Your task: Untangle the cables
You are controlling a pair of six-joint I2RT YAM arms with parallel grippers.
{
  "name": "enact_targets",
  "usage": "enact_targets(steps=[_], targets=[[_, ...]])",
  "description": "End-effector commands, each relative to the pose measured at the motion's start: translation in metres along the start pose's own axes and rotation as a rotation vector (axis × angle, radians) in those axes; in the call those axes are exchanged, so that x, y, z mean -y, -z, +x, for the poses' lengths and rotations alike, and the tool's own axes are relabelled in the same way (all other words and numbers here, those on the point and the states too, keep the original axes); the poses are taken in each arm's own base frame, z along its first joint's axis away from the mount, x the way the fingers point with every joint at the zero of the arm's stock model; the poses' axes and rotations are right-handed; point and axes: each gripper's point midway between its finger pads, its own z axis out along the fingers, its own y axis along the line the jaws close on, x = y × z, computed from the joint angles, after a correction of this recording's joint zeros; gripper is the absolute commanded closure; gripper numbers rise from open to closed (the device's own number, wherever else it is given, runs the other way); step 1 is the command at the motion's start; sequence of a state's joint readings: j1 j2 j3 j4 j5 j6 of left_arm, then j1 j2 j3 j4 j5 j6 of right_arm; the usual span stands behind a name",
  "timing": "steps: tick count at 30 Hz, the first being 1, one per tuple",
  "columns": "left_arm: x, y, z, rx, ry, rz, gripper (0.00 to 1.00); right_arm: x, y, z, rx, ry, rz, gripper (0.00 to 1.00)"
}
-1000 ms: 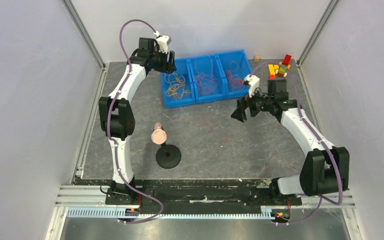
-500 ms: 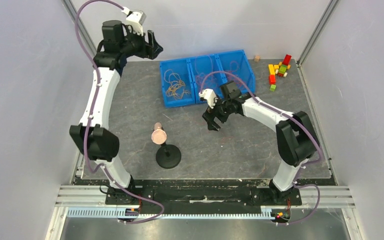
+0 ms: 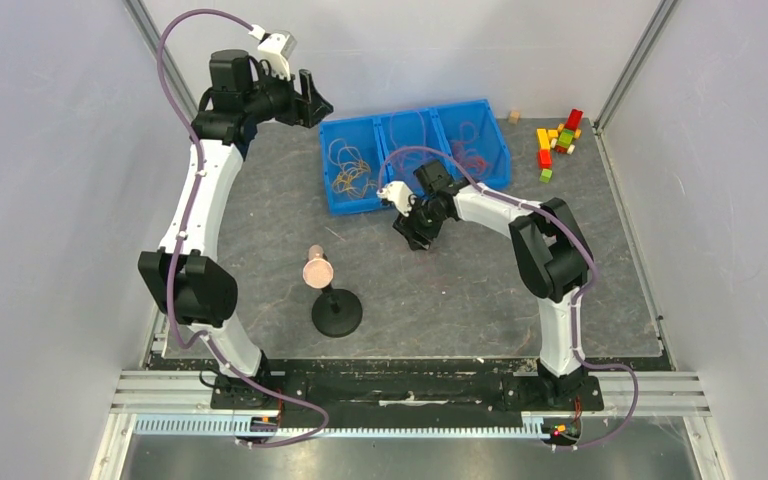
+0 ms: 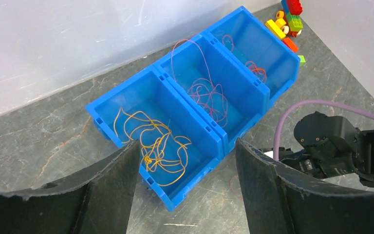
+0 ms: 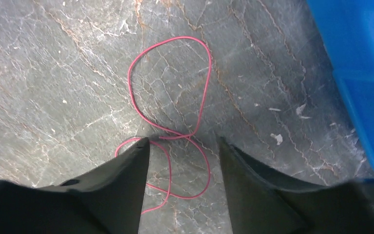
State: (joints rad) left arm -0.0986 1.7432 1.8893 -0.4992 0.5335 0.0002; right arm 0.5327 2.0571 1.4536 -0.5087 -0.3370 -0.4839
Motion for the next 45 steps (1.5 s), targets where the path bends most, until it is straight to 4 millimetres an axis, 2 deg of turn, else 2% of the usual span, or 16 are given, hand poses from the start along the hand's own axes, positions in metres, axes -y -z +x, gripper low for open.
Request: enact_targets(steps=[1,2,4,5,12,15,20,27,30,35,38,42,45], targets=[[0.01,0.004,-0.018,0.055,0.015,0.031,0.23,-0.001,-0.004,-0.003,-0.011,0.033,-0.004,0.5],[0.011,0.005,-0.019,0.06,0.012,0.031,0.23,-0.002,-0.002,-0.002,-0.012,0.036,-0.01,0.62],[0.012,0.005,-0.022,0.067,0.009,0.036,0.23,-0.007,0.008,-0.007,0.009,0.048,-0.013,0.92],[0.012,0.005,-0.023,0.07,0.013,0.039,0.23,-0.007,0.015,-0.013,0.026,0.051,-0.007,1.0],[0.019,0.007,-0.028,0.086,0.03,0.068,0.23,-0.003,0.109,-0.092,0.301,0.053,0.063,1.0],[0.023,0.008,-0.029,0.088,0.029,0.086,0.24,0.0,0.139,-0.108,0.372,0.051,0.104,1.0],[0.03,0.012,-0.029,0.092,0.013,0.12,0.24,0.013,0.178,-0.129,0.47,0.022,0.155,1.0],[0.032,0.013,-0.026,0.09,0.01,0.125,0.24,0.043,0.266,-0.185,0.742,-0.024,0.281,1.0],[0.032,0.013,-0.027,0.097,0.015,0.127,0.24,0.055,0.289,-0.201,0.814,-0.02,0.351,1.0],[0.034,0.014,-0.032,0.113,0.021,0.131,0.24,0.083,0.303,-0.211,0.887,-0.048,0.459,1.0],[0.034,0.013,-0.03,0.116,0.026,0.133,0.24,0.097,0.303,-0.22,0.939,-0.066,0.478,1.0],[0.033,0.013,-0.03,0.12,0.032,0.125,0.24,0.121,0.287,-0.231,0.973,-0.079,0.489,1.0],[0.033,0.016,-0.027,0.117,0.039,0.119,0.23,0.143,0.264,-0.232,0.983,-0.082,0.518,1.0]])
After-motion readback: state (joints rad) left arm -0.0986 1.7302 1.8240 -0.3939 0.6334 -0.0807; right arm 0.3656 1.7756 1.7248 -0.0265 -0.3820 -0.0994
